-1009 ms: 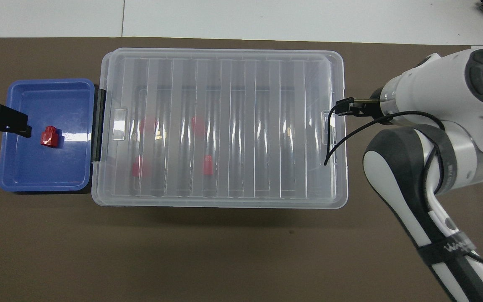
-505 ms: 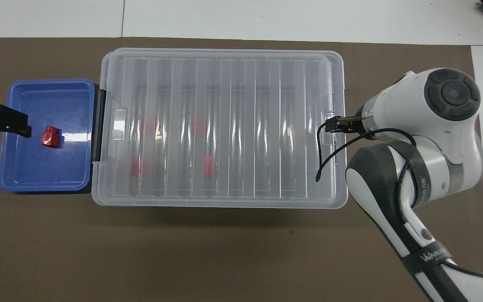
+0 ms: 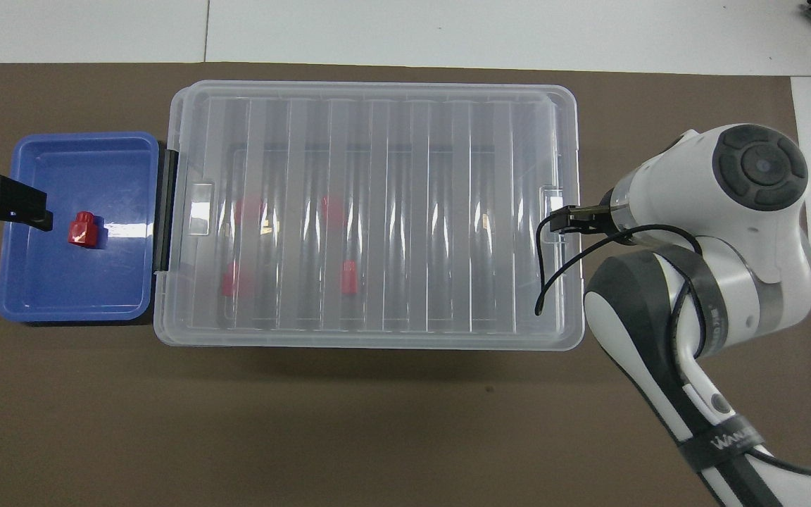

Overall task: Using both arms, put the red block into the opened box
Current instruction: 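Slide the clear lid away from the blue tray with the right gripper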

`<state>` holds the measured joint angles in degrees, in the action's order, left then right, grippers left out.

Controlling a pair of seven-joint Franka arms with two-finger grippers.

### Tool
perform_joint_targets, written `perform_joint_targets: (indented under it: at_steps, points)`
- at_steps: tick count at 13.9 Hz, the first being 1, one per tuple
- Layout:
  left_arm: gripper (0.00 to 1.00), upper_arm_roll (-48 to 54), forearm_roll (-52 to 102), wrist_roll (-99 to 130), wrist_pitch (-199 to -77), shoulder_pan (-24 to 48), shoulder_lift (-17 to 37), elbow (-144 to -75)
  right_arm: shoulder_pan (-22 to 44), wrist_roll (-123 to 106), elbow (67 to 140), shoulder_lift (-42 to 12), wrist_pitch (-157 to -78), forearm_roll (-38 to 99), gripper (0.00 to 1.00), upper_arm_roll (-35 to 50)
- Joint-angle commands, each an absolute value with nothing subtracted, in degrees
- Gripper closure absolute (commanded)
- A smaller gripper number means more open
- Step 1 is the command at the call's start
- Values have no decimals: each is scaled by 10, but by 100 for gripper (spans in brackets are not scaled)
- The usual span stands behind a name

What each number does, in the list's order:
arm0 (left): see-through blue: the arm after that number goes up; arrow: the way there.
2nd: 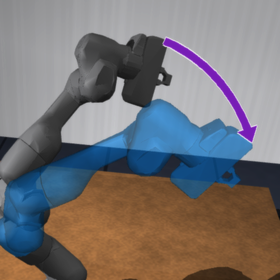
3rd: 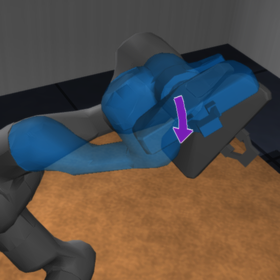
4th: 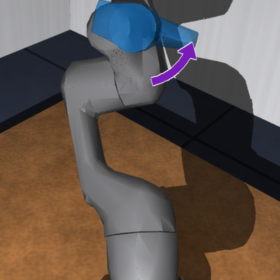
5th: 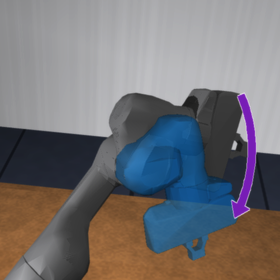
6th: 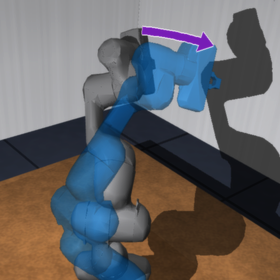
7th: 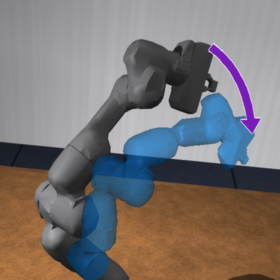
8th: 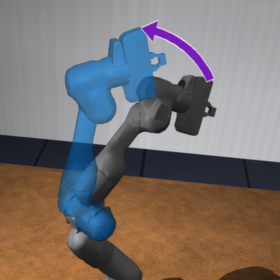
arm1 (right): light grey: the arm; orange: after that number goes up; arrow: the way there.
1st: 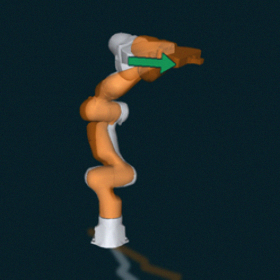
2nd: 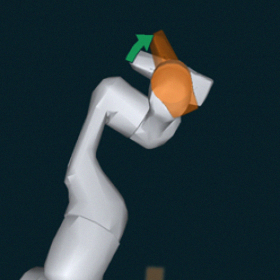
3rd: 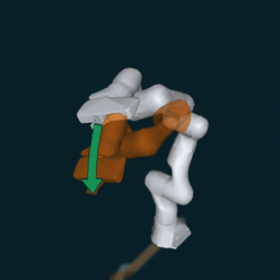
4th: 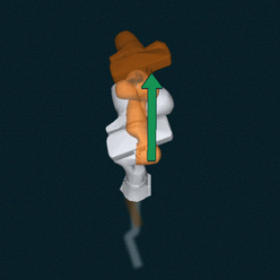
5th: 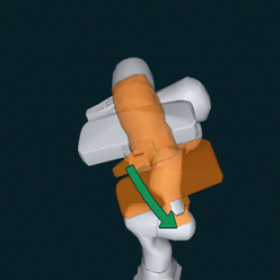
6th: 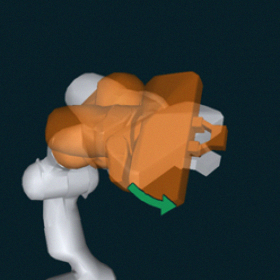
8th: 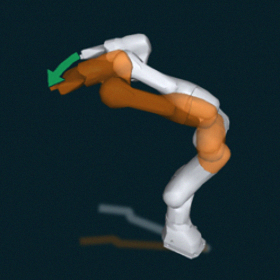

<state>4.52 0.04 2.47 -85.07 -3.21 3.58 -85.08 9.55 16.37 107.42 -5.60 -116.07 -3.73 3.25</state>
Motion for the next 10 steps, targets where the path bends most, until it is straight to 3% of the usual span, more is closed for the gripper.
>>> perform_joint_targets:
  at_steps: [1,10]
  points:
    - [0,40,5,29,-855,-30,23,-865,76,164,1099,-32,-1145,-47,0,36]
    - [0,40,5,29,-855,-30,23,-865,-14,25,1110,-19,-1125,-47,0,36]
